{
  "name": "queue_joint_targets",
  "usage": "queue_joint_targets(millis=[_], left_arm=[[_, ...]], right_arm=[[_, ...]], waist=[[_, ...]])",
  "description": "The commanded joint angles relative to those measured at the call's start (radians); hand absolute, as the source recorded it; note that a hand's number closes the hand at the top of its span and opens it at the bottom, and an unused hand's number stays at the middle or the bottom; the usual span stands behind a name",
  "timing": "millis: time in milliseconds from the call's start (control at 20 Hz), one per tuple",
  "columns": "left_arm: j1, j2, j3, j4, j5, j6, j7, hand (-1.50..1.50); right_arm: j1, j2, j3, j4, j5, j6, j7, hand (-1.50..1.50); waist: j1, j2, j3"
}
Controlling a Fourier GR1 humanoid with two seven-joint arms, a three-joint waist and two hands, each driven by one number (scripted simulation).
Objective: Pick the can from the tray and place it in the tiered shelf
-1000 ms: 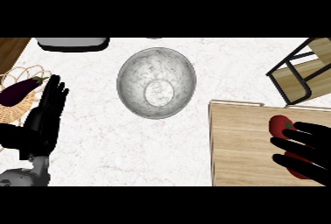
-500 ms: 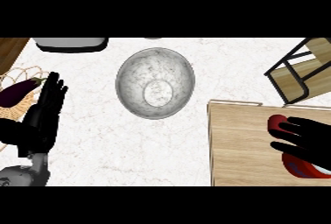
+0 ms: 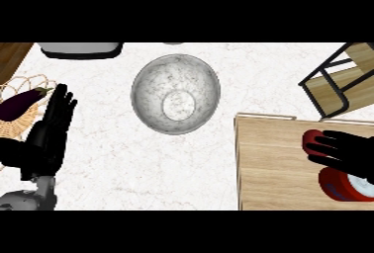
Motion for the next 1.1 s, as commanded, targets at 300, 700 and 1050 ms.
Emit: queue_joint_targets(millis=[300,700,1050], left_arm=[[0.013,-0.039,0.039,-0.012,-0.041,-0.036,0.024,0.0],[0.085,-0.082,0.025,-0.116,-0.101,-0.016,0.05,0.0],[0.022,-0.05,0.11,-0.053,-0.063,-0.095,0.057,0.0]], right_arm=[[-0.098,0.119,0.04,0.192,0.104,-0.032,-0.15,-1.5],[-0.007,0.121,0.055,0.175,0.189,-0.042,-0.133,-1.5],[-0.065,0.211,0.091,0.252,0.282,-0.21,-0.194,1.5]], waist=[[0.001,0.0,-0.001],[-0.003,-0.003,-0.001],[0.0,-0.001,0.0]])
